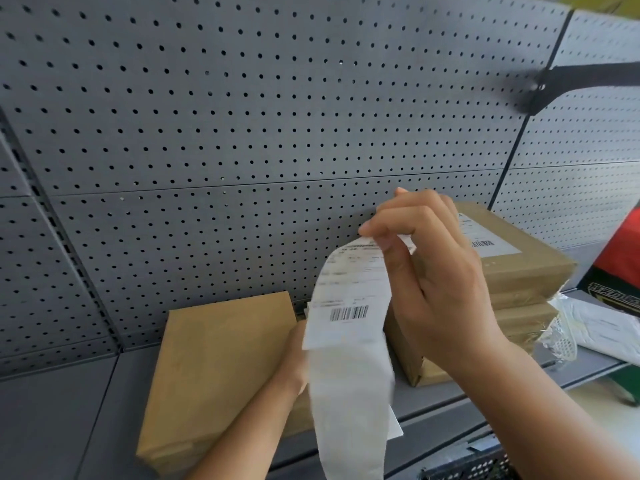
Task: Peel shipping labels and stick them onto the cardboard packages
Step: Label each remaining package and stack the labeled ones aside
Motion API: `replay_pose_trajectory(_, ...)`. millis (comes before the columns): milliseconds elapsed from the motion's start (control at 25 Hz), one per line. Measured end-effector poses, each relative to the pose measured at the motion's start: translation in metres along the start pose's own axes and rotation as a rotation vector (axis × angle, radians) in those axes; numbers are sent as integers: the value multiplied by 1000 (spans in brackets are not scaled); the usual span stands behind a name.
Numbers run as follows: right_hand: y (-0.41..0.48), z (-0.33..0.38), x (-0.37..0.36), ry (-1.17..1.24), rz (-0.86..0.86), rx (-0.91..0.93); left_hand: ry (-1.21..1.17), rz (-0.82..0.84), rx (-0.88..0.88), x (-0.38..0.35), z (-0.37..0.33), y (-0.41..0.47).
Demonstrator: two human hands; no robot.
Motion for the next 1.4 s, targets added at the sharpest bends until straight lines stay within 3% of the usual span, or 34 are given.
replay_pose_trajectory(80,4,5,1,6,-8,20,188,8,-87,-2,-11,-2)
replay_pose_trajectory(280,6,1,-10,32,43,-19,291,62,-128,10,-22,-10)
replay_pose_trajectory(440,5,-9,-24,57,108,-83,165,-52,-198,47,-43,-18)
replay_pose_trajectory(560,5,-16,-39,84,167,-121,98,-154,-347,77,-74,-41)
replay_pose_trajectory(680,4,-23,-62,99,262,-156,-110,-75,-412,102,-102,-69)
replay_pose_trajectory(800,3,-23,-90,90,333,-182,31,13,-505,108,-124,-98)
replay_pose_trajectory(920,1,-15,-119,89,380,-170,147,-85,-491,117,-122,-103)
replay_pose_trajectory(1080,2,-12,-151,52,443,-176,108,-260,-442,147,-105,-101)
replay_pose_trajectory(1160,-4,-29,-165,80,517,-401,87,-339,-379,166,-95,-98)
replay_pose_trajectory(1280,-39,-49,-191,461,688,-907,79,-393,-278,193,-75,-91)
replay_pose_trajectory(1400,-76,-53,-216,682,781,-1122,109,-384,-216,207,-57,-85)
Point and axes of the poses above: each hand's wrist, its own y-axis towards the middle knuckle, its own x-axis out of the back of the hand, z = x × y, the point moved 5 cm from there along y, towards the middle knuckle, and after that the axes turned 5 degrees about -x, right-handed, at the moved point
